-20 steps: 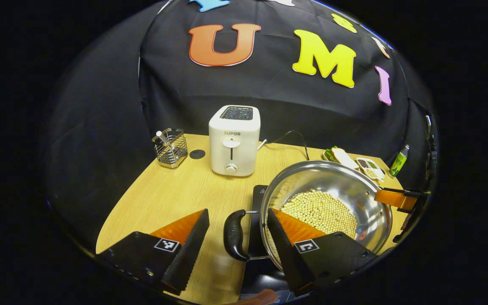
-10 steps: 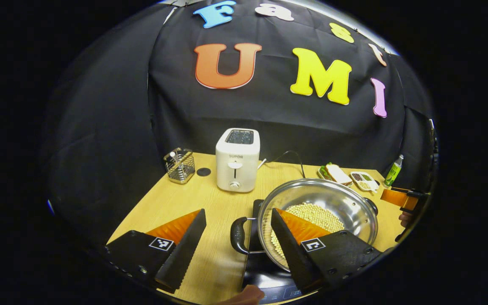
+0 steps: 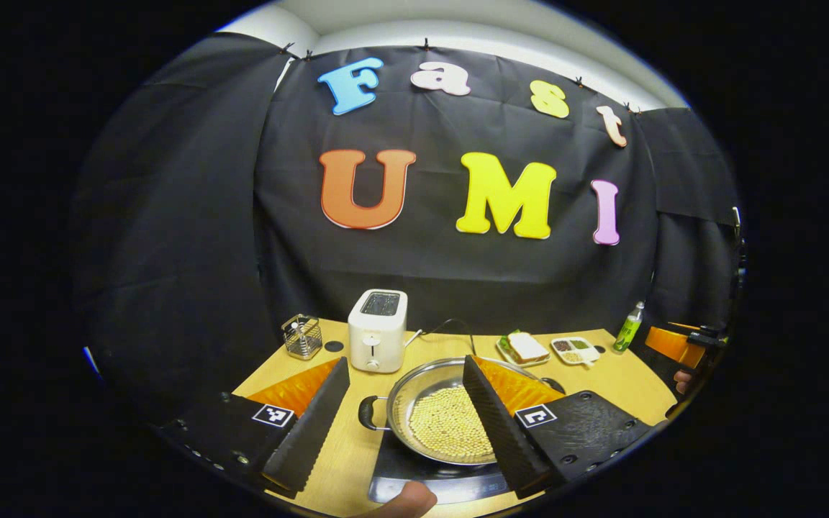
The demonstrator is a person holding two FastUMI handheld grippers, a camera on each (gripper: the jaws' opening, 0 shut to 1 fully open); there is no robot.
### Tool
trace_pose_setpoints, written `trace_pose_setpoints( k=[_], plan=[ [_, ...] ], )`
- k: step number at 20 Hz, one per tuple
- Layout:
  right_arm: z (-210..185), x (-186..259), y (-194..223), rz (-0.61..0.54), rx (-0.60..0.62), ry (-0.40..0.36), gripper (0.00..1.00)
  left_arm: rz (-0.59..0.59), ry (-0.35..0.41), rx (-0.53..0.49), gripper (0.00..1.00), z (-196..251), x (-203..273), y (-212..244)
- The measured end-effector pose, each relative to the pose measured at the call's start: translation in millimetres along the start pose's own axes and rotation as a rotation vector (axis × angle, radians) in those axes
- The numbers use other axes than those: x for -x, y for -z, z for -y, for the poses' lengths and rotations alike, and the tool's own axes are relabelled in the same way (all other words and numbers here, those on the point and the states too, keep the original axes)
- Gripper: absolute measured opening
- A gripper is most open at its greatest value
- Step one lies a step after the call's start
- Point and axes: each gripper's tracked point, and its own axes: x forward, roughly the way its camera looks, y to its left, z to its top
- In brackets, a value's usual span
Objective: First push the handle of the pot to place it horizontally, then grasp the pot with both hands and set it on the induction cooktop.
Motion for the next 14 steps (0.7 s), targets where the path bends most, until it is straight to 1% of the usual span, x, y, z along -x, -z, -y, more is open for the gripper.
trace_pose_setpoints(
  k=[2,3,4,7,8,10,11,12,14],
  plan=[
    [11,28,-21,0.049,-0.001,0.008,0.97,0.049,0.007,0.003,0.96,13,19,-21],
    [19,42,-32,0.075,0.006,0.025,0.99,0.073,0.003,0.009,0.96,18,28,-32],
    [27,55,-43,0.104,0.015,0.043,0.96,0.093,0.007,0.01,0.96,25,38,-41],
    [47,92,-64,0.161,0.044,0.1,0.97,0.153,0.019,0.018,0.95,42,70,-63],
    [50,103,-71,0.182,0.052,0.11,0.97,0.166,0.02,0.012,0.95,46,81,-64],
    [61,126,-72,0.191,0.069,0.144,0.96,0.181,0.001,-0.02,0.95,46,99,-62],
    [63,137,-70,0.191,0.078,0.151,0.99,0.182,-0.005,-0.035,0.95,47,105,-56],
    [60,145,-70,0.197,0.082,0.144,0.99,0.192,-0.016,-0.045,0.95,49,110,-55],
    [60,160,-66,0.207,0.073,0.136,0.96,0.207,-0.034,-0.057,0.95,52,122,-48]
  ],
)
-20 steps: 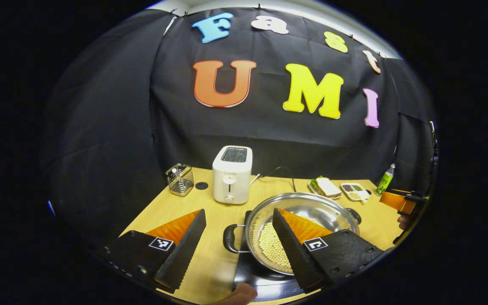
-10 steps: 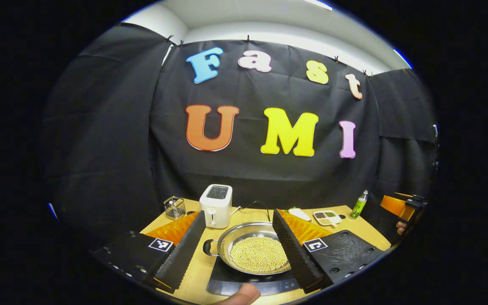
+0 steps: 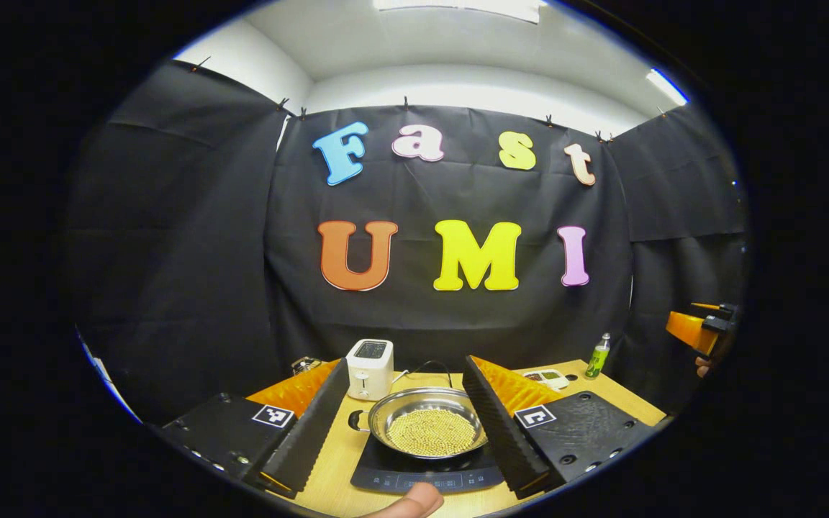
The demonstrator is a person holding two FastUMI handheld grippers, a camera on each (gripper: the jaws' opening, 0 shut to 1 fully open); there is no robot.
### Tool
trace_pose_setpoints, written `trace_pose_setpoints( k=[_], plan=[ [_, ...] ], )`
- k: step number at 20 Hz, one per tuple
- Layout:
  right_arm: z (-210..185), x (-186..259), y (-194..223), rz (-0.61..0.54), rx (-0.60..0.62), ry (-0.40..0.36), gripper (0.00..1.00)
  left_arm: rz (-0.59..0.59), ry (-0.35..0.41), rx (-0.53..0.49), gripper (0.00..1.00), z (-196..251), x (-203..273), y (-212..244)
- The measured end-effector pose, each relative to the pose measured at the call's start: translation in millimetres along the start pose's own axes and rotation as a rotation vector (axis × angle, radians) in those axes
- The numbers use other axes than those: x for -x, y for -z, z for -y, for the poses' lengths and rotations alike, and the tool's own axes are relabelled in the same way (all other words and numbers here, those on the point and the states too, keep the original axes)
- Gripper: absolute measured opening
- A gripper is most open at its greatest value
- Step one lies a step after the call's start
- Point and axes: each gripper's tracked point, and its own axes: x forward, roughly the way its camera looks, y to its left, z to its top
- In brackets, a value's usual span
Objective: First push the handle of the pot to place it horizontally, then grasp the pot with both hands and set it on the induction cooktop.
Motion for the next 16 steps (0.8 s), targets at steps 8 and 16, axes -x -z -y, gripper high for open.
trace_pose_setpoints(
  k=[8,16],
  plan=[
    [7,35,17,0.02,0.017,-0.005,0.96,0.045,0.027,0.049,0.95,10,33,6],
    [12,47,18,0.039,-0.017,-0.011,0.96,0.044,0.045,0.039,0.95,19,42,7]
  ],
)
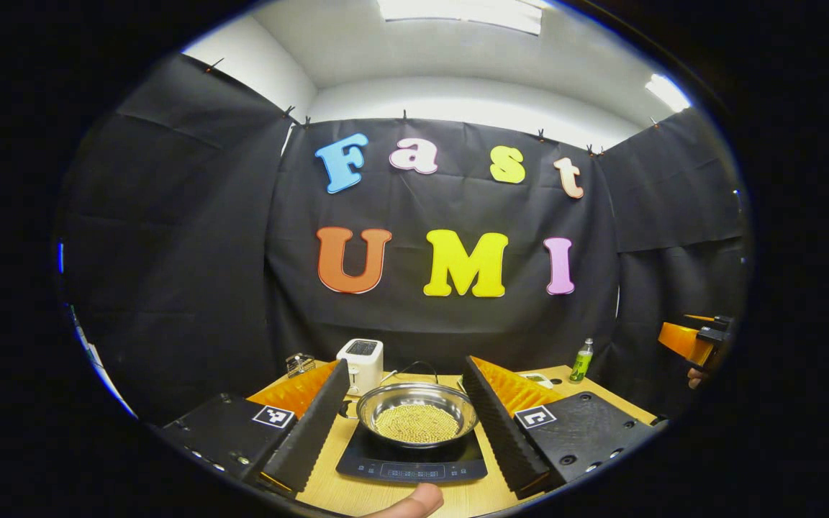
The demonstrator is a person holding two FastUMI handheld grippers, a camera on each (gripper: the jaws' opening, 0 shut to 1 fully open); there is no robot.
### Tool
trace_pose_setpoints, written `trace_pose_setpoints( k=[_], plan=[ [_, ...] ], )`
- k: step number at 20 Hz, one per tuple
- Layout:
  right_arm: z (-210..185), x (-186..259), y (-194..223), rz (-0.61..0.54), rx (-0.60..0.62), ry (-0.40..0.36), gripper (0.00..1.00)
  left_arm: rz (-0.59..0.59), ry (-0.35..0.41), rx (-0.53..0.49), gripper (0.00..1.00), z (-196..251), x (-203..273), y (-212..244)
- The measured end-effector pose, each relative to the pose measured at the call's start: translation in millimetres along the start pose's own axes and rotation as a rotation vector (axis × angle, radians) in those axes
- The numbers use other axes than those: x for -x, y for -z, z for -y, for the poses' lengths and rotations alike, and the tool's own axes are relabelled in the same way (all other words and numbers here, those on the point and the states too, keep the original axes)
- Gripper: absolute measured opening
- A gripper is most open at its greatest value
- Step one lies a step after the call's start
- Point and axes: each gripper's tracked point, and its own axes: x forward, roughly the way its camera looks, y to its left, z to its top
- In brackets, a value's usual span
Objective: First push the handle of the pot to place it horizontally, then grasp the pot with both hands and set it on the induction cooktop.
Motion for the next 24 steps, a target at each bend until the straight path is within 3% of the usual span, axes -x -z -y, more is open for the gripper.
trace_pose_setpoints(
  k=[24],
  plan=[
    [25,22,-4,0.042,-0.046,0.022,0.99,0.048,0.005,-0.021,0.95,8,17,-12]
  ],
)
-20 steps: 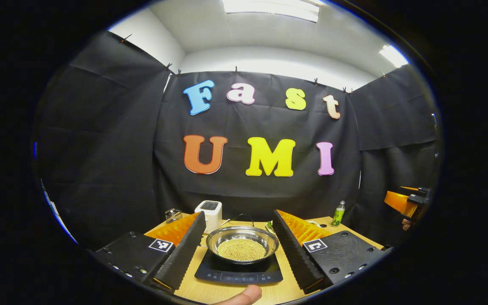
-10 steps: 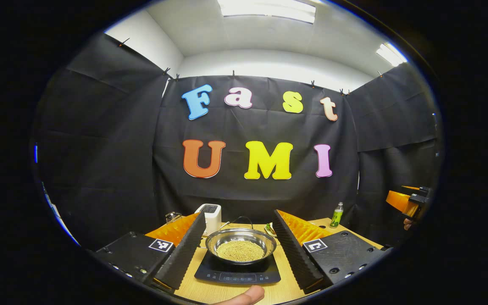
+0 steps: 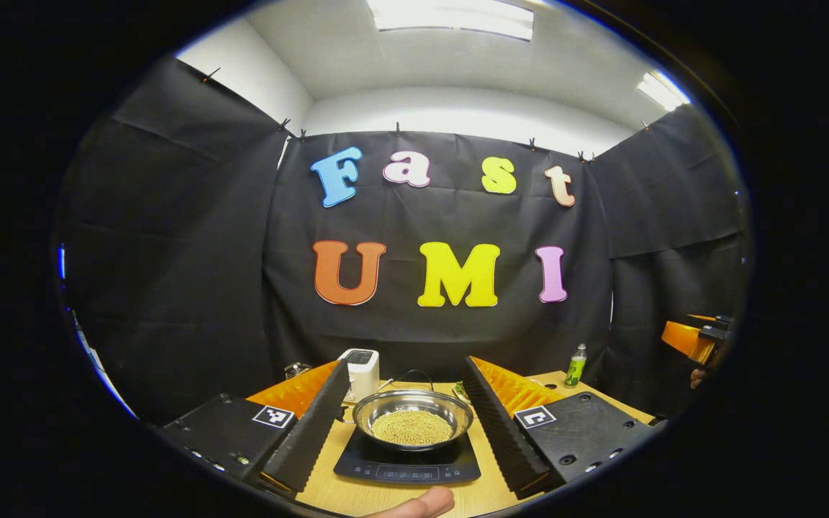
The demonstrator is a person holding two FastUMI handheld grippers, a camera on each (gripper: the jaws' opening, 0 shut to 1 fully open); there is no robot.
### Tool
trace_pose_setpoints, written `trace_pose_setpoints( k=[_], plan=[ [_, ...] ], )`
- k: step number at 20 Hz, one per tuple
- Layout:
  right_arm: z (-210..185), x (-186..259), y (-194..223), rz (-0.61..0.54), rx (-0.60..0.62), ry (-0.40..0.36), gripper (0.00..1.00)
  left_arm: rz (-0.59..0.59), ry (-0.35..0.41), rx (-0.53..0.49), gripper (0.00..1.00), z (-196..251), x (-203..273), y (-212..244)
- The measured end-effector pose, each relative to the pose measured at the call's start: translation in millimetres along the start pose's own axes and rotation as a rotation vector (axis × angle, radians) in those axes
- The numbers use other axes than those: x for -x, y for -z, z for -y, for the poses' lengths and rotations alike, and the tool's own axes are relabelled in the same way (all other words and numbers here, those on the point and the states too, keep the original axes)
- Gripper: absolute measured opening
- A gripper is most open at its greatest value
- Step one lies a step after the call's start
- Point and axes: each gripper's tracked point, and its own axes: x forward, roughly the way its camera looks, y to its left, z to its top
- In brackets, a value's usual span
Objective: First push the handle of the pot to place it horizontally, then grasp the pot with both hands and set it on the induction cooktop.
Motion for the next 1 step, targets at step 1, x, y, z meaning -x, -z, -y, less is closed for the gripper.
trace_pose_setpoints(
  k=[1],
  plan=[
    [0.4,-0.8,0.4,-0.001,-0.006,0.0,0.99,0.003,0.001,-0.002,0.95,0.1,0.3,-1.1]
  ],
)
